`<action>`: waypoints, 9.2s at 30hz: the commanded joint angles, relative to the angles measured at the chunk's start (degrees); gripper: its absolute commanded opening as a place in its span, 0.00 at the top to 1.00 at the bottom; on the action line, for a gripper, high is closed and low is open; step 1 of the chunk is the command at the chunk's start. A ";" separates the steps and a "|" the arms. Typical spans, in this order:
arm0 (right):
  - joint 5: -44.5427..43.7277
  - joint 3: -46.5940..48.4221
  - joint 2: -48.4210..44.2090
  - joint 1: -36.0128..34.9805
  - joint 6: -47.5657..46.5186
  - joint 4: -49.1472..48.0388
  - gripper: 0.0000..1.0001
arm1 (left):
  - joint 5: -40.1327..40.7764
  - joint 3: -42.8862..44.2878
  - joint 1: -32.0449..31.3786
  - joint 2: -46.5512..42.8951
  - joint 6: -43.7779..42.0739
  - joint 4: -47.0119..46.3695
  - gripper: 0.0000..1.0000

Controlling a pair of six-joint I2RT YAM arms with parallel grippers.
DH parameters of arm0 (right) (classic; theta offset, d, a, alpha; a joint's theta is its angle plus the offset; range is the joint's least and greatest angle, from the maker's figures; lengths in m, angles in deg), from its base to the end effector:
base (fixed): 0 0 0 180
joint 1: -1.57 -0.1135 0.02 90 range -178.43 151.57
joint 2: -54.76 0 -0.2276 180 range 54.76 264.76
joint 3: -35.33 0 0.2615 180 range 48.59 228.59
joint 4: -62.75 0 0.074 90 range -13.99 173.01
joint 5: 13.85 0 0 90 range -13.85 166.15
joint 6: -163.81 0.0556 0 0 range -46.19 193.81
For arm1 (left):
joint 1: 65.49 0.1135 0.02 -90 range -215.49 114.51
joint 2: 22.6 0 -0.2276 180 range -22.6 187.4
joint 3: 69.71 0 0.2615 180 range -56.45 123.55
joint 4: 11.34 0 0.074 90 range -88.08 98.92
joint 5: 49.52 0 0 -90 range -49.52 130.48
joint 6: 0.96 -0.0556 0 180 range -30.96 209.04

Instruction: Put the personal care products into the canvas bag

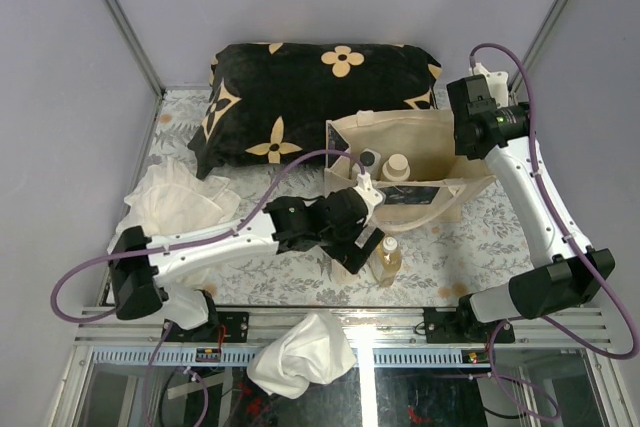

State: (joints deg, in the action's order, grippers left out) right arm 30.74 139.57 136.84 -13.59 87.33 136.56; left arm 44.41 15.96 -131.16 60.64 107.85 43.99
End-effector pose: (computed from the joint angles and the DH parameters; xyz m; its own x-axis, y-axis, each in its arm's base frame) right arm 0.3008 0.0405 0.3489 -0.6792 -0.0140 -0.7338 0.4131 0.8191 -0.3980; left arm 0.1405 -0.3015 0.2473 -0.5987 0.5433 -0.5886 0.7384 0.6591 -0.1427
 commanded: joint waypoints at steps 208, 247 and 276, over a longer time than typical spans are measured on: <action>38.76 -19.11 -10.42 -40.86 12.56 3.02 0.00 | 15.50 22.78 26.45 -2.85 -16.06 -6.92 0.00; 41.35 -13.37 -8.63 -42.61 8.88 -0.92 0.89 | 13.88 23.11 26.54 -2.52 -16.22 -7.00 0.00; 3.37 40.86 -0.07 -44.24 6.35 9.36 1.00 | 8.63 22.99 26.56 -1.27 -15.81 -7.74 0.00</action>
State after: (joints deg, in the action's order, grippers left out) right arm 42.63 179.53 140.43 -57.63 95.02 154.55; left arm 54.15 37.48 -105.06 58.76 91.78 38.33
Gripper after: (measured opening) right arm 0.608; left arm 0.995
